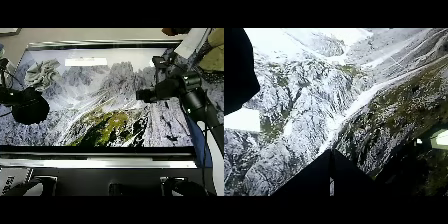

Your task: Fold the clothes and pants, and hang the long-sleeved shirts on hangers.

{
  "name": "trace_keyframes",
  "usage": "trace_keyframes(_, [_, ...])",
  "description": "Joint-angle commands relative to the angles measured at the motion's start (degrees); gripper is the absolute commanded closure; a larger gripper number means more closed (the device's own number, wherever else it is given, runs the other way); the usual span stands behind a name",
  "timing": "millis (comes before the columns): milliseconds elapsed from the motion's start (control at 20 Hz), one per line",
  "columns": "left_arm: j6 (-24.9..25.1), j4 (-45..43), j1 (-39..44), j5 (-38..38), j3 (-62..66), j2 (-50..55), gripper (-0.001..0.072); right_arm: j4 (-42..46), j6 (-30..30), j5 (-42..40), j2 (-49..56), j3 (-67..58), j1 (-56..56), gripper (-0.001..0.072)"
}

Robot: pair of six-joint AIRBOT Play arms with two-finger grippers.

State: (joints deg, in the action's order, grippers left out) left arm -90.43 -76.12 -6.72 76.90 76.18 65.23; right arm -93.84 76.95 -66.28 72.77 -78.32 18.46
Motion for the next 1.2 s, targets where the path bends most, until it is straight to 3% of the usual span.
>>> trace_keyframes(0, [0.0,0.0,0.0,0.0,0.0,0.0,0.0689,0.0,0.0,0.0,0.0,0.0,0.1,0.0681])
trace_keyframes(1150, [0.0,0.0,0.0,-2.4,0.0,0.1,0.0688,0.0,0.0,1.8,0.0,0.0,0.1,0.0681])
